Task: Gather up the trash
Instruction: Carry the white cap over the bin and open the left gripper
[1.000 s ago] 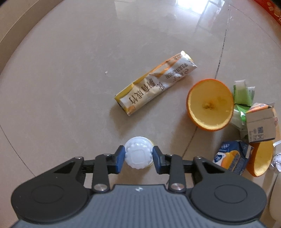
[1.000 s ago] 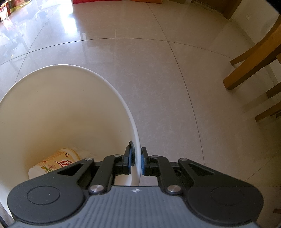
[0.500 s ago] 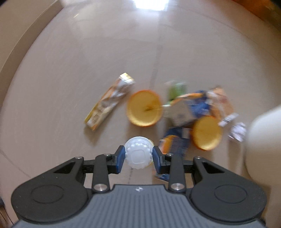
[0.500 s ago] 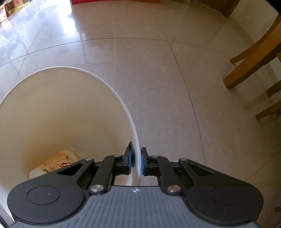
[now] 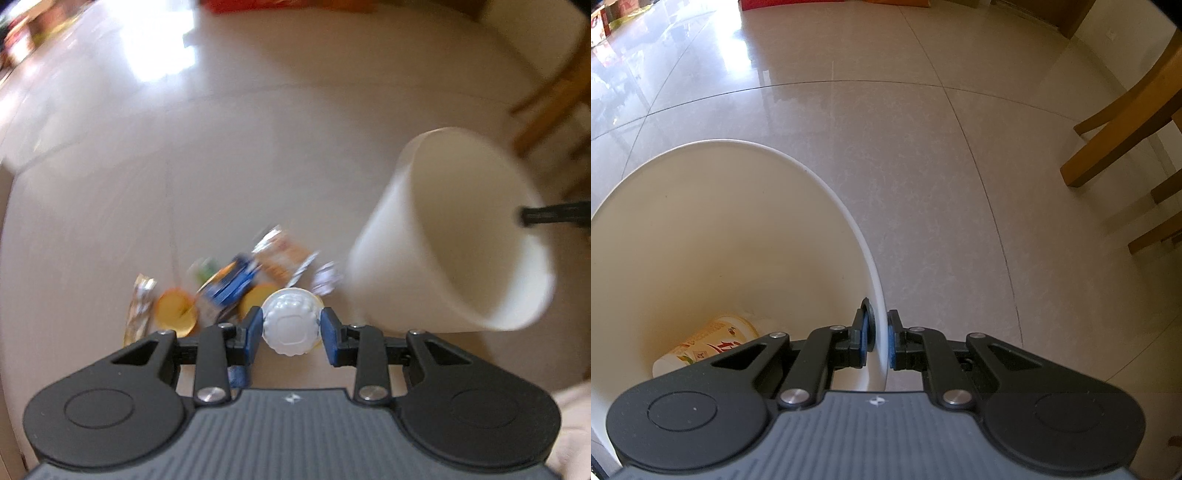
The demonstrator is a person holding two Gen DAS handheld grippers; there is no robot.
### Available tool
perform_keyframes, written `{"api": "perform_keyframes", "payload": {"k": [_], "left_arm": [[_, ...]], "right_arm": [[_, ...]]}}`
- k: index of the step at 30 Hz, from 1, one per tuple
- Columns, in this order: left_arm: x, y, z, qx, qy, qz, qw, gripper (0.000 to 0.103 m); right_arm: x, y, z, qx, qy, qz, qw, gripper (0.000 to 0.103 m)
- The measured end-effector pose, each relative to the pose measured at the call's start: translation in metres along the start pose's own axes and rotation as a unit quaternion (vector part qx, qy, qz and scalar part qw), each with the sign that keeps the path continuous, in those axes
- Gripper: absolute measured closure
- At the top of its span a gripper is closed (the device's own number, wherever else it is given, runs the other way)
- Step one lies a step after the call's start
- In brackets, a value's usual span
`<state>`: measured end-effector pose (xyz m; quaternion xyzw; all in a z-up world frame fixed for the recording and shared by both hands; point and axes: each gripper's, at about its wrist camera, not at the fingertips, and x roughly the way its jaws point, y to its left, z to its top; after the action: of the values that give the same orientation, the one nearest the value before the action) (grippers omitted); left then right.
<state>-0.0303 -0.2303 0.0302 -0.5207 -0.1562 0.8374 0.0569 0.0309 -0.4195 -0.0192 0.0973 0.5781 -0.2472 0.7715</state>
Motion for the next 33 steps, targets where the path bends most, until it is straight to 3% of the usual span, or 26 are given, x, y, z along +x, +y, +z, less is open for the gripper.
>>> {"api": "perform_keyframes", "payload": {"k": [5, 11, 14, 16, 17, 33], "left_arm": [[-0.033, -0.047, 0.035, 0.039, -0.037, -0.042, 0.9977, 0.07], [-0.036, -0.086, 0.063, 0.044, -0.076, -0.074, 0.9934, 0.068], [-0.03, -0.097, 0.07, 0.038, -0.086, -0.081, 0.9923, 0.045], [-0.03, -0.1, 0.07, 0.031, -0.099, -0.079, 0.9915, 0.027], [-0.026, -0.102, 0.072, 0.032, -0.104, -0.076, 0.9912, 0.026], [-0.012, -0.053, 0.025, 0.009, -0.096, -0.025, 0.9951, 0.018]], "right_arm": [[0.0, 0.001, -0.001, 0.001, 0.0, 0.0, 1.0, 0.09], [0.0, 0.001, -0.002, 0.0, -0.002, -0.001, 1.0, 0.09], [0.0, 0.001, -0.002, 0.001, -0.001, 0.0, 1.0, 0.09], [0.0, 0.0, -0.002, -0.001, -0.002, 0.001, 1.0, 0.09], [0.0, 0.0, -0.002, -0.001, -0.001, 0.001, 1.0, 0.09], [0.001, 0.002, -0.001, -0.003, -0.003, -0.002, 1.0, 0.09]]}}
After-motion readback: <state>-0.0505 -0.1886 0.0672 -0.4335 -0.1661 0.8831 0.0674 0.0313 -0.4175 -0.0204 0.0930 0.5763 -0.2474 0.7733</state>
